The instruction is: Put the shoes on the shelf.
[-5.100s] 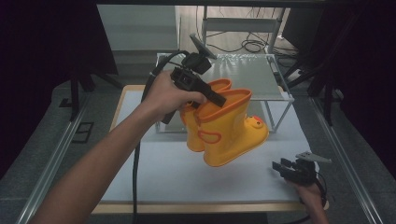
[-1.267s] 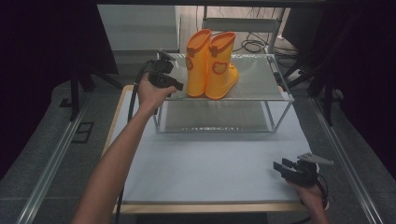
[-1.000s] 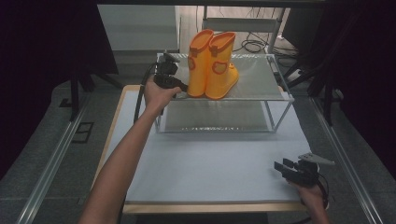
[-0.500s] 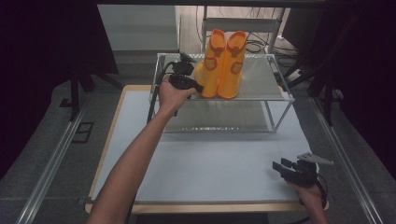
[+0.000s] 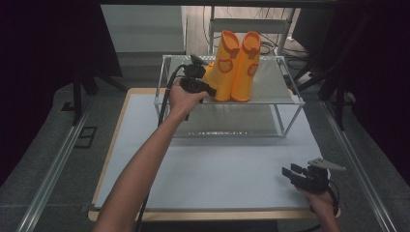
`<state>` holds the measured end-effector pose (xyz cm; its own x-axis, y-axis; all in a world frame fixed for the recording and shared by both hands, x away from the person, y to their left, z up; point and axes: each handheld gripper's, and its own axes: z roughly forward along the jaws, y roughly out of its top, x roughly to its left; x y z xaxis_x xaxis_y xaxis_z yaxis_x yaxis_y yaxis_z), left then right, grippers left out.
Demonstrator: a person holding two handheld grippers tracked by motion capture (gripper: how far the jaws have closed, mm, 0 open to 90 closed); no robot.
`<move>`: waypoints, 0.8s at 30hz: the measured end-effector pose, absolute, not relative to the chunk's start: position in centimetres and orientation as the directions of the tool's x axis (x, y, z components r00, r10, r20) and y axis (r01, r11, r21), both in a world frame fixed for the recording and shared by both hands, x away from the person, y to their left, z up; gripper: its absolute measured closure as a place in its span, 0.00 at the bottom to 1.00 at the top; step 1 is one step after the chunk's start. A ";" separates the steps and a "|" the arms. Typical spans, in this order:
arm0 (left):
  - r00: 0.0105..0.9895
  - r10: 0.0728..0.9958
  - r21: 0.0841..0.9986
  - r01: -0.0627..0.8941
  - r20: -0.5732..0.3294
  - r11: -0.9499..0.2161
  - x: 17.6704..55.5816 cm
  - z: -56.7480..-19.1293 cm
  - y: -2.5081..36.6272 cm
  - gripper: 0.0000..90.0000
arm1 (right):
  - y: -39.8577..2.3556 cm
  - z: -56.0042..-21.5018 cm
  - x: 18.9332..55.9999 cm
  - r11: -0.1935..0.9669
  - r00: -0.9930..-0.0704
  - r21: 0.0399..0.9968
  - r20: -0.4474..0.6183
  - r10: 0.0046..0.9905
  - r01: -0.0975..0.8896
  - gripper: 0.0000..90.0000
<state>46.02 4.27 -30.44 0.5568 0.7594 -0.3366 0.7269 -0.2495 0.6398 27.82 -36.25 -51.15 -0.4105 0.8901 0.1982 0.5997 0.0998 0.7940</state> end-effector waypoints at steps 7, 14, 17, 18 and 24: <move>0.559 0.754 0.646 0.724 -0.344 -0.242 45.9 -30.6 4.9 0.95 | -36.2 -51.3 27.8 0.104 -0.411 0.793 0.195 0.891 0.601 0.55; 0.582 0.729 0.661 0.711 -0.360 -0.241 45.0 -30.6 6.1 0.90 | -36.5 -51.3 27.8 0.100 -0.406 0.791 0.197 0.892 0.604 0.55; 0.596 0.719 0.667 0.703 -0.359 -0.249 44.3 -30.5 6.7 0.86 | -36.5 -51.3 27.8 0.097 -0.403 0.791 0.198 0.893 0.604 0.55; 0.602 0.715 0.668 0.699 -0.357 -0.255 44.0 -30.5 7.0 0.85 | -36.5 -51.2 27.8 0.094 -0.401 0.791 0.201 0.894 0.604 0.55; 0.629 0.701 0.690 0.671 -0.335 -0.272 41.7 -30.5 9.2 0.81 | -36.4 -51.3 27.8 0.102 -0.405 0.789 0.196 0.893 0.606 0.55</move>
<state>41.69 9.20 -30.47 0.6295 0.7010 -0.3352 0.6708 -0.2724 0.6898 27.83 -36.38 -51.35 -0.4052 0.8929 0.1962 0.6062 0.1018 0.7888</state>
